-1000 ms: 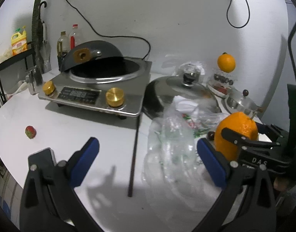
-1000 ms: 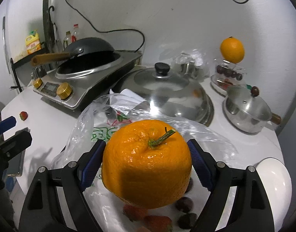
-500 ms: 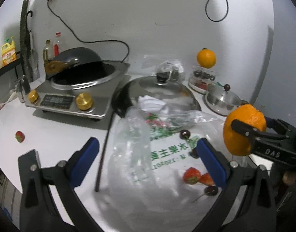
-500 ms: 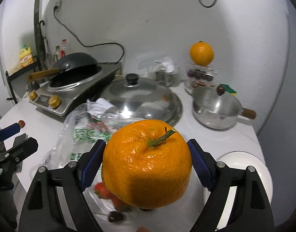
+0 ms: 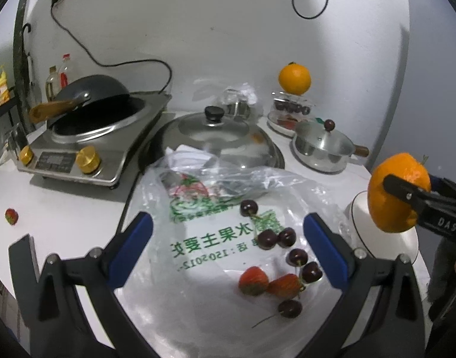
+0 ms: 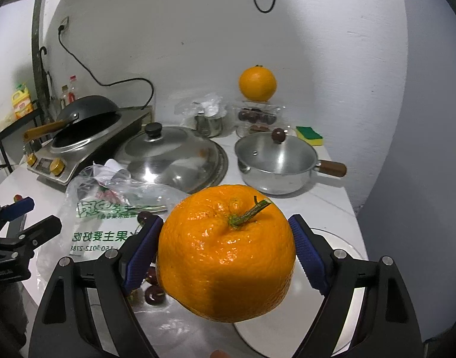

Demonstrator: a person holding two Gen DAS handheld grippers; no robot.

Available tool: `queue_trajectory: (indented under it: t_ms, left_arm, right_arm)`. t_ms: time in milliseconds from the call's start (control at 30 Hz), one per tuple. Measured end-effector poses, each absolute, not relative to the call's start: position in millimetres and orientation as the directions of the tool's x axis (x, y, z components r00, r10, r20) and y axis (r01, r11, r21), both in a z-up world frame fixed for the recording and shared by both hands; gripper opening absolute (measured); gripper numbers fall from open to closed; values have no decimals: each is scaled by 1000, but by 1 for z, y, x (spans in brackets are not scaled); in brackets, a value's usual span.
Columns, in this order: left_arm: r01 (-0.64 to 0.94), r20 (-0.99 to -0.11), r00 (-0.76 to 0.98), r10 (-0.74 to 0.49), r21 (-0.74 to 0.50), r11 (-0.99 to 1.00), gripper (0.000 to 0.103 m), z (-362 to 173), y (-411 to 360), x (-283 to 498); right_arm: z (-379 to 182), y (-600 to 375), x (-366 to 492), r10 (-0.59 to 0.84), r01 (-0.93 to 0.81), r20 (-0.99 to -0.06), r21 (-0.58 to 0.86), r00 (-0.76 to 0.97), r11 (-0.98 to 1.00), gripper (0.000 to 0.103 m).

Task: Organize fruits
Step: 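Lift the orange with the right tool and carry it over the white plate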

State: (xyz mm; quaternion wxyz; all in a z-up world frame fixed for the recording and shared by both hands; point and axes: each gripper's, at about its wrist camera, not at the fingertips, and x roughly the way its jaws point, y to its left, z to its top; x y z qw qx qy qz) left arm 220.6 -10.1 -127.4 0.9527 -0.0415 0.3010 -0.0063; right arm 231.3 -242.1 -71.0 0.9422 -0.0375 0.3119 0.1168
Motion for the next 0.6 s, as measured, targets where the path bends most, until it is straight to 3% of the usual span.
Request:
queue_trajectory:
  t_ms: [600]
  left_arm:
    - [11, -592, 806, -31, -38, 999, 102, -133, -46, 249]
  right_arm:
    - [-80, -303, 247, 152, -175, -606, 22, 781, 984, 87]
